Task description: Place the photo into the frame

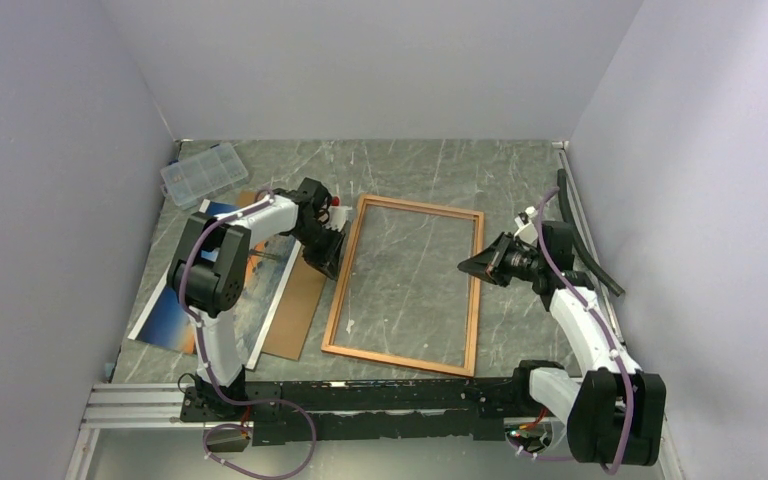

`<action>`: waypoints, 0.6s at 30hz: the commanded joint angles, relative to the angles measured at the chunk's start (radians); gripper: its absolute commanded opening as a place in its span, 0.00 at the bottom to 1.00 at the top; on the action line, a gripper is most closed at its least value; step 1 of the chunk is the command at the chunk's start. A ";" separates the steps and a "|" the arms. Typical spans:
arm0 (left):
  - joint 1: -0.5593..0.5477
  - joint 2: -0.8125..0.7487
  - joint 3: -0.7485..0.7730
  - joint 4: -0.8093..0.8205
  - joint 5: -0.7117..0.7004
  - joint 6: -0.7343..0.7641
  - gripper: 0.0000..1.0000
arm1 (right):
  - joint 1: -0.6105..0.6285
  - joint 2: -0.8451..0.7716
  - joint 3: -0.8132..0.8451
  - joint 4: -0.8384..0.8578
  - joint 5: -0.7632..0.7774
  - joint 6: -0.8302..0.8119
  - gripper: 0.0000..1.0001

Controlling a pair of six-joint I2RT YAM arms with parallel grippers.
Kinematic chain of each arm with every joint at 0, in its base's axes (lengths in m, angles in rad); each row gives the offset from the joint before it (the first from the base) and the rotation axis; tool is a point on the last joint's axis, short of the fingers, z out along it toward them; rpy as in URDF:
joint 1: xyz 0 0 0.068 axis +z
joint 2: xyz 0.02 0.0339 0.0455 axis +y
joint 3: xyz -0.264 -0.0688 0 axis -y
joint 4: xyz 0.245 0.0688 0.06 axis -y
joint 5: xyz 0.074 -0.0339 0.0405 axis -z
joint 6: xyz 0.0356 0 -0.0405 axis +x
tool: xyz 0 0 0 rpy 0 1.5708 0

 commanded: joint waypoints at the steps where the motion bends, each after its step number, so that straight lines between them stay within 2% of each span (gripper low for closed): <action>1: -0.025 0.016 -0.023 0.017 0.053 -0.011 0.20 | -0.003 -0.068 -0.032 0.215 -0.094 0.166 0.00; 8: -0.027 0.020 -0.033 0.024 0.061 -0.016 0.14 | 0.000 -0.104 -0.079 0.363 -0.128 0.301 0.00; 18: -0.027 0.015 -0.035 0.026 0.056 -0.014 0.11 | 0.042 -0.101 -0.074 0.384 -0.091 0.295 0.00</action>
